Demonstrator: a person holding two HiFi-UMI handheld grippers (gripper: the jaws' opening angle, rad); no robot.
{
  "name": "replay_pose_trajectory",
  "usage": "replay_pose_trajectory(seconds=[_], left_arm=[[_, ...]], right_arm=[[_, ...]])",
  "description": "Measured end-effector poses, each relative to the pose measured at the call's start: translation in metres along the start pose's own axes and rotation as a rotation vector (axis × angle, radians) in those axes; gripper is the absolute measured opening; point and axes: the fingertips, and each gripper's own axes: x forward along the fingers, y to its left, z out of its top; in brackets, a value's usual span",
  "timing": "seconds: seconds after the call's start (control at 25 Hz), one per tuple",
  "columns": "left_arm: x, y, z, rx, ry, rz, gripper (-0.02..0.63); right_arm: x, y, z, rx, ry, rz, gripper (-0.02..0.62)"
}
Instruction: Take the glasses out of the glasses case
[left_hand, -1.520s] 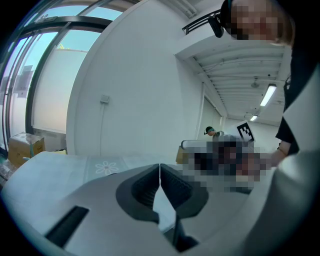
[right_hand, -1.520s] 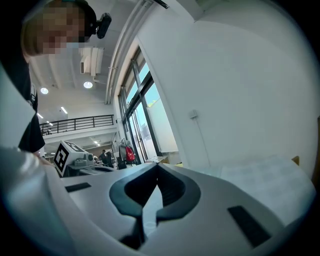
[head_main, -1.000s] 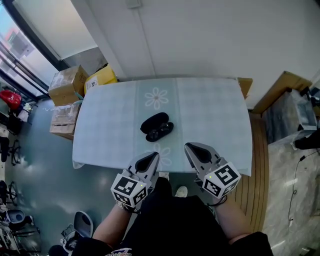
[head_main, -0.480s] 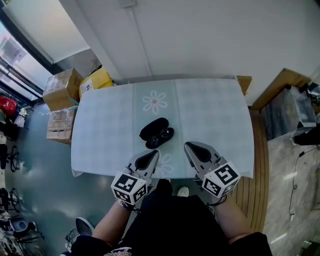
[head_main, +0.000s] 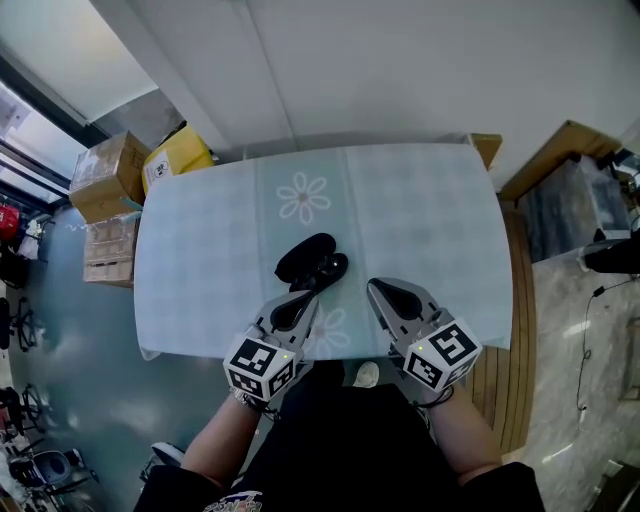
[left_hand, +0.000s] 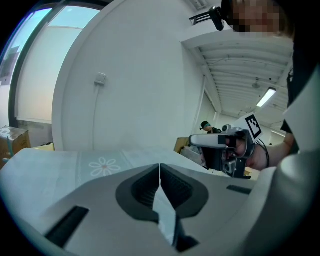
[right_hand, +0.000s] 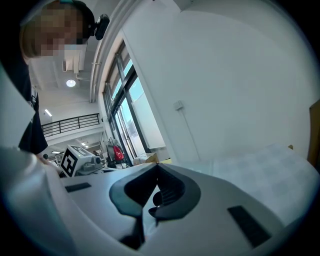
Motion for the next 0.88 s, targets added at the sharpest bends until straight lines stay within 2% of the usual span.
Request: replay_pose_trajectory(seconds=[0.44, 0.88], left_arm=[[0.028, 0.041, -0.018, 0.035, 0.083, -0.011, 0.031], [0.057, 0.069, -0.057, 0.126, 0.218, -0.022, 0.032]], right_arm=[[0.029, -0.016, -0.012, 0.036, 0.045, -0.045, 0.023], [0.044, -0.029, -0.026, 0.076, 0.068, -0.089, 0.023]])
